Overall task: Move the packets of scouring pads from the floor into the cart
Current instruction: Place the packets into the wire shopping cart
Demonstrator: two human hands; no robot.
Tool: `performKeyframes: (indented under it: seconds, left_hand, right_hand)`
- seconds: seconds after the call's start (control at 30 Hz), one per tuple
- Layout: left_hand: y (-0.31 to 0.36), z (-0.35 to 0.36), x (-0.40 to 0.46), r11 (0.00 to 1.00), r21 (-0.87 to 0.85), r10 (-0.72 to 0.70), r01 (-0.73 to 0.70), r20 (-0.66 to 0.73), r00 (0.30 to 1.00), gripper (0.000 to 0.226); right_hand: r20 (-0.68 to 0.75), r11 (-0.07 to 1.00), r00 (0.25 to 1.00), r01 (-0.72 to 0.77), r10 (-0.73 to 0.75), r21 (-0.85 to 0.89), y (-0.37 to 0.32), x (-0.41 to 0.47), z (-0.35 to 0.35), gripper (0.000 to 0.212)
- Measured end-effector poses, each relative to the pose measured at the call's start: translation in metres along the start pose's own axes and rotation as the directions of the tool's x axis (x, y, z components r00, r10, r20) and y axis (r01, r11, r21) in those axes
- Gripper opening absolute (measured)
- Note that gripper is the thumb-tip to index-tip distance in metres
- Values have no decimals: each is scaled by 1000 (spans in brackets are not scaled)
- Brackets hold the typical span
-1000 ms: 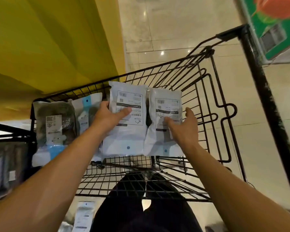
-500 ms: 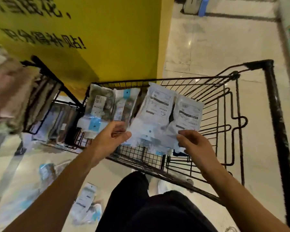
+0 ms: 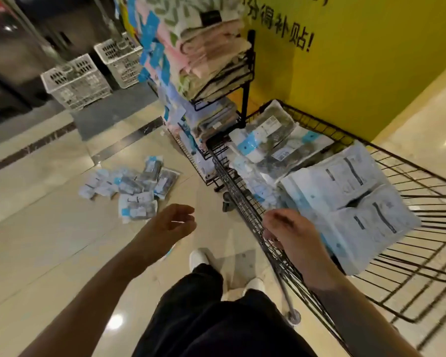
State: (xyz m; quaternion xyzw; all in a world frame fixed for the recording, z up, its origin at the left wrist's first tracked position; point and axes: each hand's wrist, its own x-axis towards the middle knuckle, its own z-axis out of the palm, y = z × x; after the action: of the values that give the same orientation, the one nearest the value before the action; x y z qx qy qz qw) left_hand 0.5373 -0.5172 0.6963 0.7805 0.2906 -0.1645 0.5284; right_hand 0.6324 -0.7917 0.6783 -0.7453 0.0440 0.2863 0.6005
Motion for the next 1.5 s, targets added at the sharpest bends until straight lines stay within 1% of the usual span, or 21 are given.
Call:
performKeyframes:
  seconds: [0.07, 0.17, 0.27, 0.33, 0.43, 0.53, 0.77, 0.87, 0.97, 1.1, 1.27, 1.4, 1.5]
  left_hand:
    - [-22, -11, -16, 998, -36, -55, 53, -52, 997, 23]
    - [-53, -24, -39, 986, -111, -140, 127, -118, 983, 20]
    - [-86, -41, -63, 961, -208, -224, 184, -190, 956, 21]
    - [-107, -55, -78, 939, -276, -273, 205, -234, 933, 20]
    - [-139, -81, -103, 916, -345, -309, 203, -287, 907, 19]
    - [-174, -118, -128, 891, -414, -337, 186, -329, 882, 20]
    - [-266, -211, -182, 855, -497, -381, 147, -409, 830, 19]
    - [-307, -240, -202, 814, -561, -428, 147, -411, 805, 19]
    - [-342, -259, -216, 767, -624, -483, 150, -408, 774, 20]
    - [-379, -281, -219, 705, -684, -565, 186, -384, 731, 19]
    - [-422, -320, -202, 708, -634, -626, 310, -361, 692, 16]
    - [-443, -384, -168, 679, -663, -654, 315, -353, 669, 16]
    - [-442, -448, -133, 686, -666, -644, 292, -368, 671, 17]
  right_hand:
    - [73, 997, 997, -2, 8, -81, 2, -1, 17, 3]
    - [147, 992, 989, -9, 28, -123, 9, 0, 43, 2]
    - [203, 985, 978, -4, 40, -174, 13, -2, 73, 8]
    - [233, 978, 971, 1, 49, -210, 13, -3, 96, 8]
    - [269, 969, 962, 16, 53, -248, 12, -8, 140, 4]
    - [290, 962, 955, 22, 60, -273, 14, -20, 192, 5]
    - [327, 954, 941, 20, 83, -299, 20, -53, 327, 5]
    - [362, 933, 927, 44, 95, -358, 18, -62, 374, 6]
    - [411, 894, 908, 114, 84, -434, 11, -66, 412, 4]
    - [427, 847, 899, 150, 97, -510, -1, -55, 460, 4]
    - [441, 828, 884, 128, 155, -546, -14, -19, 543, 5]
    - [473, 832, 864, 129, 173, -540, -27, 25, 622, 5]
    - [454, 858, 870, 74, 194, -509, -46, 60, 672, 7]
